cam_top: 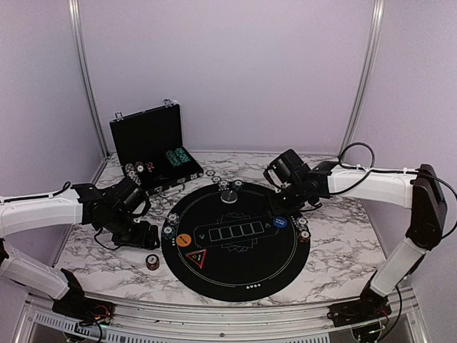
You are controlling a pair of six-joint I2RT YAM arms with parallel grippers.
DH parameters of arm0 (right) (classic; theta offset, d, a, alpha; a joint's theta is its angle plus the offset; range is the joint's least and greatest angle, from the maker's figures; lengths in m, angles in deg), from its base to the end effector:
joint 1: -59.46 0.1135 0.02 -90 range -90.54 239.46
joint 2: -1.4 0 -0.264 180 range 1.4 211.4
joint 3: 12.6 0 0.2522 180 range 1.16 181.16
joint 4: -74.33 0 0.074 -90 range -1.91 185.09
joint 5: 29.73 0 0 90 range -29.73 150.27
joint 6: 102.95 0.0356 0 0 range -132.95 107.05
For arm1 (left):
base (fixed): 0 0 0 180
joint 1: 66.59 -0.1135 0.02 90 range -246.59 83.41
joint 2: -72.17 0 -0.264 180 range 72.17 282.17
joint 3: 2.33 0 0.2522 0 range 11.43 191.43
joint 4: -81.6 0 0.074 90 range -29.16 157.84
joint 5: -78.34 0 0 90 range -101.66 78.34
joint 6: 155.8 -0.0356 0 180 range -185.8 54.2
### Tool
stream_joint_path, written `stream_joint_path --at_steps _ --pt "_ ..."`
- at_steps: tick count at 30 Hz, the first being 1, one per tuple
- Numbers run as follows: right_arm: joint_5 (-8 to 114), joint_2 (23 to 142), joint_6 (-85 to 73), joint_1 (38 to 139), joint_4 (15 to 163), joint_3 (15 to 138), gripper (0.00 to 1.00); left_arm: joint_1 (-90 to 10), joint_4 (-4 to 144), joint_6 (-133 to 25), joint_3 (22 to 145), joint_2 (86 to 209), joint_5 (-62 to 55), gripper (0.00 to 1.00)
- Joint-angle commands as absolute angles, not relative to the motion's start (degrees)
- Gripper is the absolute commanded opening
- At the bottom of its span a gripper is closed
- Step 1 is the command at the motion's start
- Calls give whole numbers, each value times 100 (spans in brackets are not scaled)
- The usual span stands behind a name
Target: Distribute texas hold em gaming equipment
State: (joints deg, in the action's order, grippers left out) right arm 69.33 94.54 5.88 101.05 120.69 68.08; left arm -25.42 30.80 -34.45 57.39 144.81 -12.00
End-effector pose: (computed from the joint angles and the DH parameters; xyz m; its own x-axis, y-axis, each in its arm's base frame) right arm 0.2559 0.2197 0.2293 -0.7975 -0.2817 -0.5335 -0.3562 0.9336 0.0396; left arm 0.1775 -0.1549 0.2108 -0.9179 0.1116 -0.3809 0.2093 0.9514 -0.2258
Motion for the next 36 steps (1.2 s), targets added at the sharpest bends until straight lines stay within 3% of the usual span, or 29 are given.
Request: stream_joint_path --at_steps 1,18,36 --pt "6848 9487 376 10157 11797 7061 64 -2228 2847 -2985 5687 14633 -1434 83" --pt "6878 9461 147 10173 11544 7151 64 -1437 2619 -2729 6004 15511 -1784 73" --pt "6913 9431 140 10174 11498 7111 64 -1359 2527 -2891 6172 15961 -1940 63"
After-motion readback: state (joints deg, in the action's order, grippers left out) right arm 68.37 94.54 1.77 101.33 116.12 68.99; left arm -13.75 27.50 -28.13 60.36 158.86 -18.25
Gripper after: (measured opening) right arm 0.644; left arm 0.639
